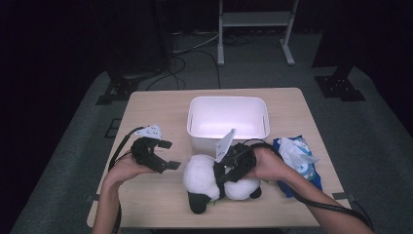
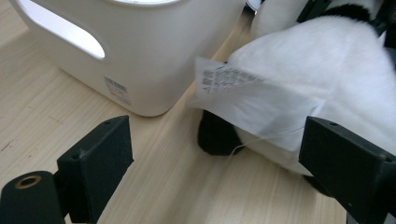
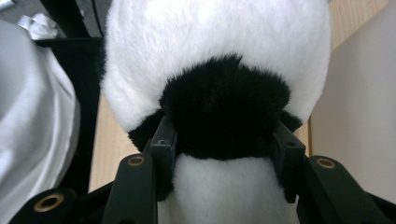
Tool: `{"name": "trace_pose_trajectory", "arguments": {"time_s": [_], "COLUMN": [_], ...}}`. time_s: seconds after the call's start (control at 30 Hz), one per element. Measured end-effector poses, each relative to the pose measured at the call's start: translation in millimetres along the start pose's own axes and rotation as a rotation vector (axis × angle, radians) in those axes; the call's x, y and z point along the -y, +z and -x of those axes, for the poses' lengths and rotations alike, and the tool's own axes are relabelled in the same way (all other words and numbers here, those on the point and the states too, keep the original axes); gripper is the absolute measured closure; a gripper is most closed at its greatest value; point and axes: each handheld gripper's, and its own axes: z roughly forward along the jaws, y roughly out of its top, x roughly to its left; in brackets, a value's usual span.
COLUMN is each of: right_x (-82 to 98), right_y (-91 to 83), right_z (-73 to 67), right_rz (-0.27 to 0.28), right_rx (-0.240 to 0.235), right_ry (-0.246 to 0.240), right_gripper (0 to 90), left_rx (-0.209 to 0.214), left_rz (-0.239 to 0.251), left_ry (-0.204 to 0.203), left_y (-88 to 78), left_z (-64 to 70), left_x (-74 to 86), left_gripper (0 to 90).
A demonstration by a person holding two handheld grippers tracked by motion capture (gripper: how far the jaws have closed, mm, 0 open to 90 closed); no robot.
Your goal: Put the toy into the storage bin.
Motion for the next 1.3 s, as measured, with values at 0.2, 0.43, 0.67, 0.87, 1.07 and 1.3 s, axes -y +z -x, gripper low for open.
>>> {"name": "trace_pose_trajectory", "arguments": {"time_s": [0.2,0.43,0.67,0.87,1.07,1.3], "right_x": [-4.5,-9.7,-14.7,-20.9,-29.4,-38.9], "right_y": [-13.4,-29.1,-47.6,-61.3,-76.9,-96.1], "right_z": [-5.1,-9.1,-10.6,-12.3,-13.6,-11.7], "right_rz": [0.007,0.009,0.011,0.016,0.026,0.041], "right_rx": [-0.003,0.006,0.017,0.022,0.044,0.068], "right_ry": [-0.009,-0.012,-0.014,-0.03,-0.035,-0.038], "right_gripper": [53.8,53.3,53.0,53.0,52.9,52.8], "left_rx": [-0.007,-0.023,-0.041,-0.063,-0.067,-0.061], "left_rz": [0.009,0.016,0.012,0.001,0.006,0.019], "left_ry": [-0.008,-0.018,-0.026,-0.035,-0.039,-0.038], "left_y": [-4.0,-8.3,-11.8,-14.1,-16.2,-20.6], "left_z": [-2.1,-5.1,-8.3,-10.7,-11.2,-11.9], "left_x": [2.1,5.3,9.2,12.1,12.9,13.6], "left_gripper": [8.4,8.4,8.4,8.4,8.4,8.4]}}
